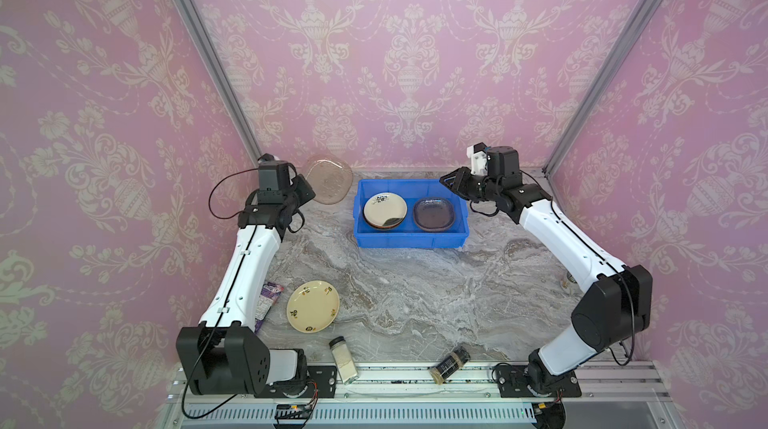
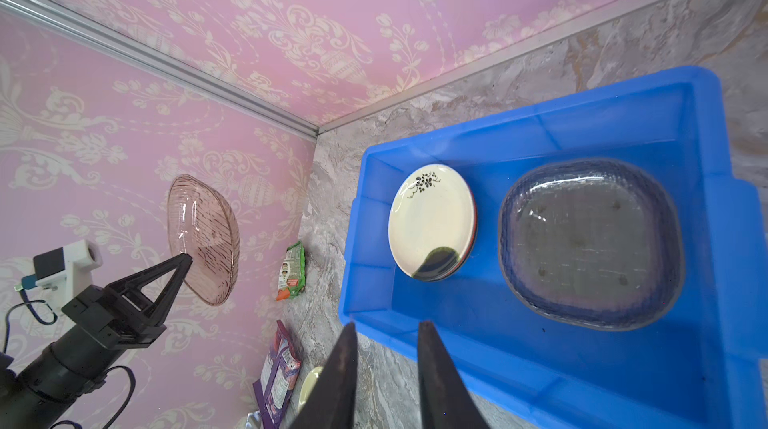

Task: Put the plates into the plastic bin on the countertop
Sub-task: 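Lift the pinkish glass plate with the left gripper and carry it over the bin, then lower the pinkish glass plate onto the glass plates in the bin, open left gripper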

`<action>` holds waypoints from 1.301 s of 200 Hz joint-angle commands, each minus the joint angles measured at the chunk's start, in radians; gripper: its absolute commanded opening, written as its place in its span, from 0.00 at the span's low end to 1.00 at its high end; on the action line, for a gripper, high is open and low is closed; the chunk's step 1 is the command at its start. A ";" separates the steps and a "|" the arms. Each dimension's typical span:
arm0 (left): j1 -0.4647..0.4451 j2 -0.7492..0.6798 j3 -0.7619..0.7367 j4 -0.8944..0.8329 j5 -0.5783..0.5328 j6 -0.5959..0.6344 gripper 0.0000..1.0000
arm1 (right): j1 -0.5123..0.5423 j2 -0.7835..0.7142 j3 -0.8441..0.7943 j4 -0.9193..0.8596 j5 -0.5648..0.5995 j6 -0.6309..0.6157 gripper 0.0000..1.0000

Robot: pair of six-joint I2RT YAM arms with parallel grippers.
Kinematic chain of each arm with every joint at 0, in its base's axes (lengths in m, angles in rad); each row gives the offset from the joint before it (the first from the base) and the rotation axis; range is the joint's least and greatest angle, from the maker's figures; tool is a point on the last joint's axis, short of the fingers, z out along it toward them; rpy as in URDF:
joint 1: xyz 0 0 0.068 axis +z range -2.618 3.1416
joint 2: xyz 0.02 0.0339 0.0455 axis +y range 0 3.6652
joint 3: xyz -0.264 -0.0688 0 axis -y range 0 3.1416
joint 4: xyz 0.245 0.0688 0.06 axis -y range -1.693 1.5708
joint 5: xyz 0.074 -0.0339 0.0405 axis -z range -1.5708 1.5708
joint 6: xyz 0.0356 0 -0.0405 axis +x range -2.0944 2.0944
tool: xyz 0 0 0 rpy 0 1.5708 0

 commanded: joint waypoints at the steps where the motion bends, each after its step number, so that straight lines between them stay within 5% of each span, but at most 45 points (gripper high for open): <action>1: -0.110 0.136 0.173 -0.082 0.049 0.127 0.00 | -0.028 -0.051 -0.028 -0.024 0.020 -0.038 0.27; 61: -0.263 0.672 0.754 -0.260 0.332 0.351 0.00 | -0.079 -0.165 -0.146 -0.032 0.044 -0.047 0.27; 118: -0.351 1.204 1.541 -0.653 0.445 0.436 0.00 | -0.135 -0.263 -0.231 -0.040 0.068 -0.040 0.27; 174: -0.384 1.160 1.269 -0.508 0.462 0.406 0.00 | -0.153 -0.260 -0.237 -0.047 0.055 -0.043 0.27; 260: -0.410 1.234 1.273 -0.478 0.398 0.390 0.00 | -0.155 -0.249 -0.260 -0.032 0.049 -0.026 0.27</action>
